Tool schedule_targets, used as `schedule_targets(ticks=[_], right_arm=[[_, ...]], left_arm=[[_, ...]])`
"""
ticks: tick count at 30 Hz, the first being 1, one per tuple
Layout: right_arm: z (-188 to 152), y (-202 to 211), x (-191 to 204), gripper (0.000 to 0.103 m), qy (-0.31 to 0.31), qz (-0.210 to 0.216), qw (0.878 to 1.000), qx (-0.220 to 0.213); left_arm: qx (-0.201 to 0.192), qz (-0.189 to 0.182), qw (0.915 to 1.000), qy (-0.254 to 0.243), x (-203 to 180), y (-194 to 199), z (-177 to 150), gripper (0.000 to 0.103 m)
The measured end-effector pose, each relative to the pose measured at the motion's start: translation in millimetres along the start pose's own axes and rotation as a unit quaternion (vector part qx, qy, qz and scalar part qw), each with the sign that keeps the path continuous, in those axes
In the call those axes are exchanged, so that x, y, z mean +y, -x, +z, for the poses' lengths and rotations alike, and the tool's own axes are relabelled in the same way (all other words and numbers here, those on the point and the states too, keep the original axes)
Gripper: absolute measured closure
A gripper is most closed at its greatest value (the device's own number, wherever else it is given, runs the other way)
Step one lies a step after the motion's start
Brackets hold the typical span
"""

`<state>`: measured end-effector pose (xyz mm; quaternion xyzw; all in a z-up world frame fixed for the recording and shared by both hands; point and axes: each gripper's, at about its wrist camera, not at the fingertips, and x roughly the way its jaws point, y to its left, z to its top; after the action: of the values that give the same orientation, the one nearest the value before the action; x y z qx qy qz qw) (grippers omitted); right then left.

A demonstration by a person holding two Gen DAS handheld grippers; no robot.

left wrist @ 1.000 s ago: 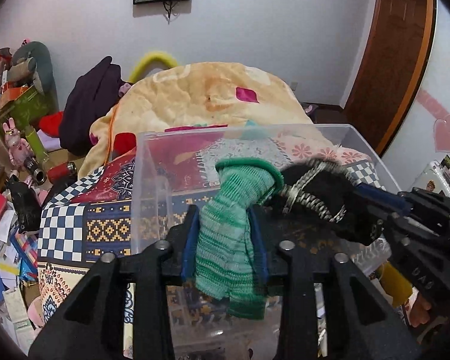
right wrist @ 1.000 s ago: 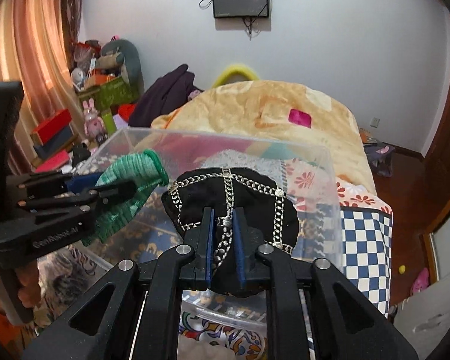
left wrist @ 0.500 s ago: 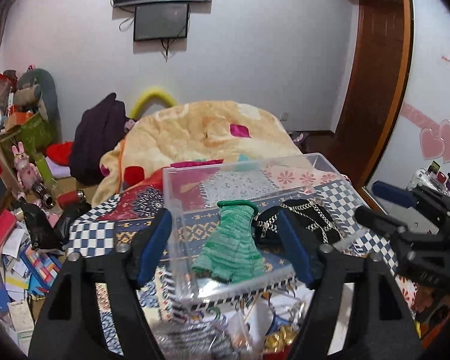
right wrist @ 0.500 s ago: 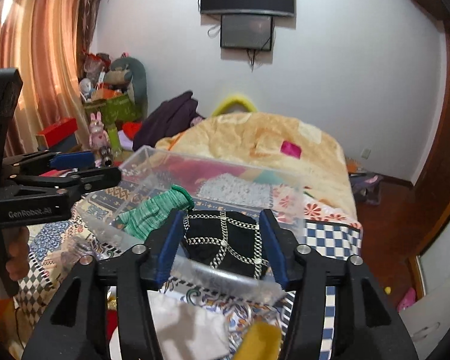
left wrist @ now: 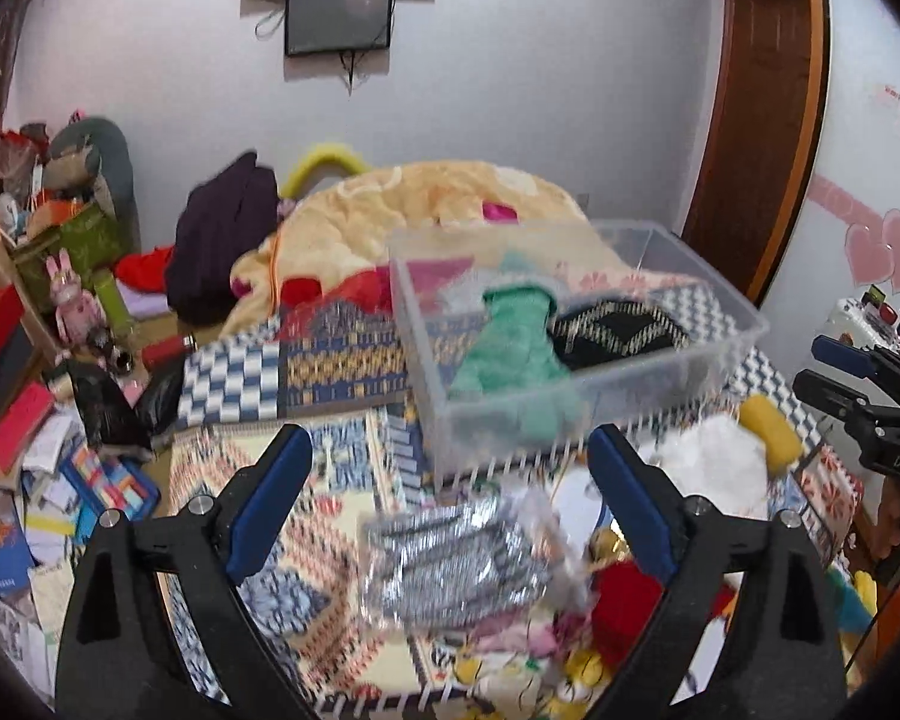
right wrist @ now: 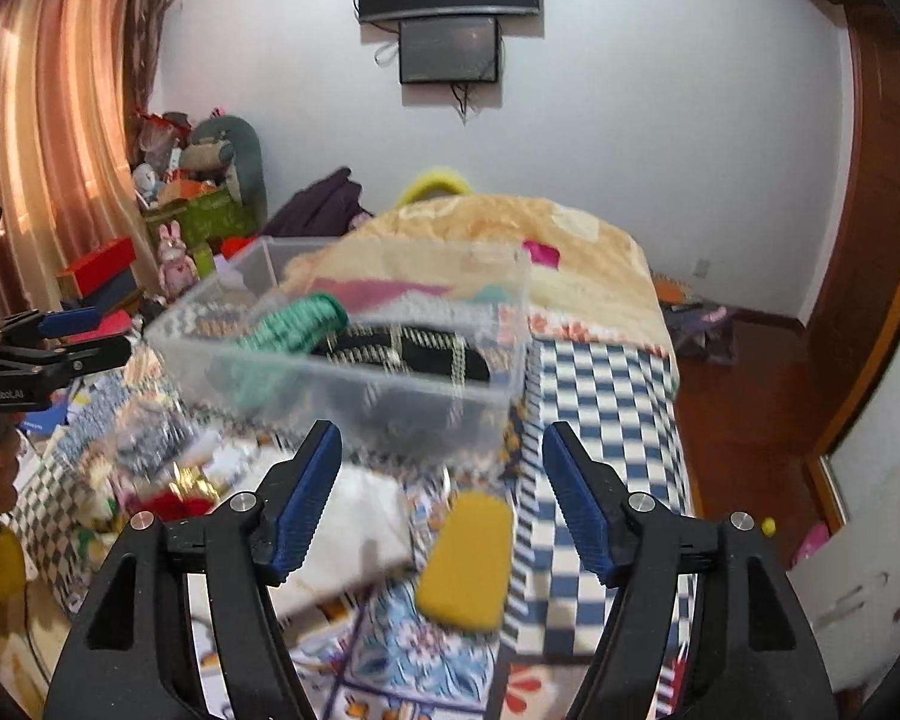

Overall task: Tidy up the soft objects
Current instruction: 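Grasp the bagged silver knit item with the left gripper while the right grasps the yellow sponge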

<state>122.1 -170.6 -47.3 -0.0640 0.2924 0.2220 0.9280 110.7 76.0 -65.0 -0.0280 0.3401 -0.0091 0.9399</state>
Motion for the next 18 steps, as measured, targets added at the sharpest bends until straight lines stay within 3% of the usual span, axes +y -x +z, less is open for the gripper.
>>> schedule_targets(ticks=[7, 15, 18], right_arm=[[-28, -13, -8, 0.037, -0.020, -0.006, 0.999, 0.037], [-46, -16, -20, 0.037, -0.037, -0.018, 0.998, 0.053], [-49, -15, -25, 0.044, -0.043, -0.014, 0.998, 0.054]], left_arm=[[0.042, -0.007, 0.9991, 0.010, 4, -19, -33, 0.009], [0.076, -0.012, 0.9969, 0.015, 3, -36, -50, 0.009], [0.084, -0.018, 0.9959, 0.025, 4, -42, -51, 0.009]])
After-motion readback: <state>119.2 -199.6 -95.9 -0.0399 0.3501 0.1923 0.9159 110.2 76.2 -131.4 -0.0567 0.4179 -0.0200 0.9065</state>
